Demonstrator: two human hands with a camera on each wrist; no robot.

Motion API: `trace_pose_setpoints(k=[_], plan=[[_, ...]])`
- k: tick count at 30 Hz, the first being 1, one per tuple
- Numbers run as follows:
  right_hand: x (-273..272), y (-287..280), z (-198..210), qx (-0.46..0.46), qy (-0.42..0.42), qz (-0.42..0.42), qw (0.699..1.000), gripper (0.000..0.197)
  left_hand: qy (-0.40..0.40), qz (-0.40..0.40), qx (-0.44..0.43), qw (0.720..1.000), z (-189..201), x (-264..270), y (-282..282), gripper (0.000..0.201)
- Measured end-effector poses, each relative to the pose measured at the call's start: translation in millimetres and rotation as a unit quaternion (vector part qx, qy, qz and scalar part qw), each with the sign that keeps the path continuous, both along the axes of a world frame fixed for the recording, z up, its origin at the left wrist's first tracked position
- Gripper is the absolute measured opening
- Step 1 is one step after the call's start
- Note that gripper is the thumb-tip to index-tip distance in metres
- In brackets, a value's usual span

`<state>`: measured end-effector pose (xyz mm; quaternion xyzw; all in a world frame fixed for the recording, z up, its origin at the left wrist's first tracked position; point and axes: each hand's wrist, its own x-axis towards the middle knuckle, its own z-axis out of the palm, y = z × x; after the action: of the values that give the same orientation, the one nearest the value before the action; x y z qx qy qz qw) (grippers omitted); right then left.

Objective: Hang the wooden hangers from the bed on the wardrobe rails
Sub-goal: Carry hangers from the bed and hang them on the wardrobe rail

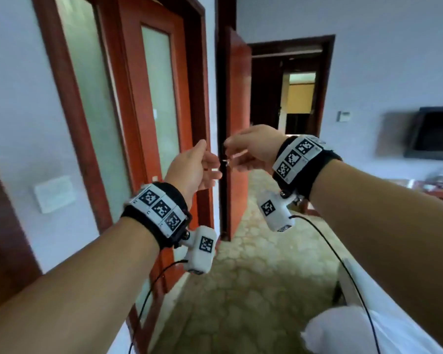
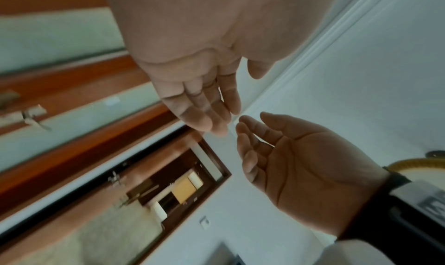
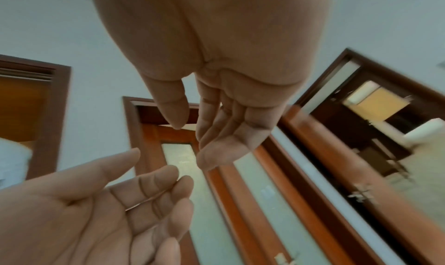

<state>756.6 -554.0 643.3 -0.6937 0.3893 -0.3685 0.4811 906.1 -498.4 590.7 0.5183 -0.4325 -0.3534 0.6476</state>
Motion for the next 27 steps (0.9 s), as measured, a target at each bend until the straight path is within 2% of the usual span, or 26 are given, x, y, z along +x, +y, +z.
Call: trace_pose_setpoints(k=[5,10,17,22,27], plan=[[-126,-37,-64,0.083,-0.013,-0.131,0.988,0.029,-0.014,-0.103,0.071,0.992,-44,-109,-53,0.043],[-242,-32,-139,0.162,0.005,-0.288,0.944,0.016,-0.053,-0.231,0.124,0.964,-106,-199,-93,0.040],[-369,57,-197,0.213,0.007,-0.498,0.841,0.023,-0.061,-0.401,0.158,0.900,-156,-301,-110,0.017],[-433,142,-226,0.242,-0.017,-0.606,0.757,0.015,-0.061,-0.477,0.202,0.853,-181,-377,-84,0.014],[-498,204,-257,0.250,-0.069,-0.672,0.693,0.006,-0.097,-0.563,0.206,0.795,-206,-460,-56,0.016]])
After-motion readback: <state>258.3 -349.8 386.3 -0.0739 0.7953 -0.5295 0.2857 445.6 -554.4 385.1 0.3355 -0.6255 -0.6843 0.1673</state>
